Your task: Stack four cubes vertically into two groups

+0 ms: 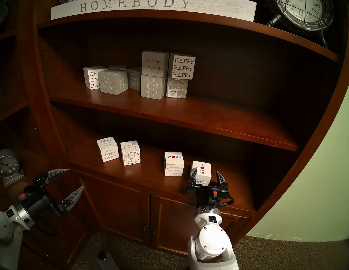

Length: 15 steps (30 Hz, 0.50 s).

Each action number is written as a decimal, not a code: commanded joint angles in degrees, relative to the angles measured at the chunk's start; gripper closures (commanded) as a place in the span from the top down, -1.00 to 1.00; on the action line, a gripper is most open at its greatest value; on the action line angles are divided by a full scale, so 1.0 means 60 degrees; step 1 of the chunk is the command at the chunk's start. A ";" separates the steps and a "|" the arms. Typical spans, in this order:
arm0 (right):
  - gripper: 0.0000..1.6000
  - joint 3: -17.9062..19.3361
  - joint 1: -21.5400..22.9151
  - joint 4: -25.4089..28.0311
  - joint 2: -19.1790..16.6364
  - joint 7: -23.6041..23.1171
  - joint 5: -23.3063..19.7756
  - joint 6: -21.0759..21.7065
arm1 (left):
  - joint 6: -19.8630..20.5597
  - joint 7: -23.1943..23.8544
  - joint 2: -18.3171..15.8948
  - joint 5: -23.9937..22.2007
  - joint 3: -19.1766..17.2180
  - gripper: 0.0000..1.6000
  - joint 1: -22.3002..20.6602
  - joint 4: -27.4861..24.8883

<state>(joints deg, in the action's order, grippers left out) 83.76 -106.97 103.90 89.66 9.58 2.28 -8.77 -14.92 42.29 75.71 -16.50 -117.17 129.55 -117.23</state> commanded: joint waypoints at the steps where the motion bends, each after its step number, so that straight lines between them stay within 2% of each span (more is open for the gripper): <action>1: 1.00 -0.0045 0.0189 0.0220 0.0046 -0.0069 -0.0128 0.0062 | -0.0008 0.0008 -0.0001 -0.0009 0.0000 1.00 0.0002 -0.0152; 8: 1.00 -0.0107 0.0194 0.0375 0.0032 -0.0151 -0.0259 0.0236 | -0.0008 0.0008 -0.0001 -0.0009 0.0000 1.00 0.0001 -0.0151; 15: 1.00 -0.0132 0.0257 0.0138 0.0032 -0.0091 -0.0189 0.0288 | -0.0007 0.0007 -0.0001 -0.0009 -0.0001 1.00 0.0002 -0.0153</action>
<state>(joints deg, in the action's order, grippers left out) 83.18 -106.48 104.30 89.62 8.59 0.84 -6.89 -14.92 42.29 75.71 -16.50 -117.17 129.55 -117.23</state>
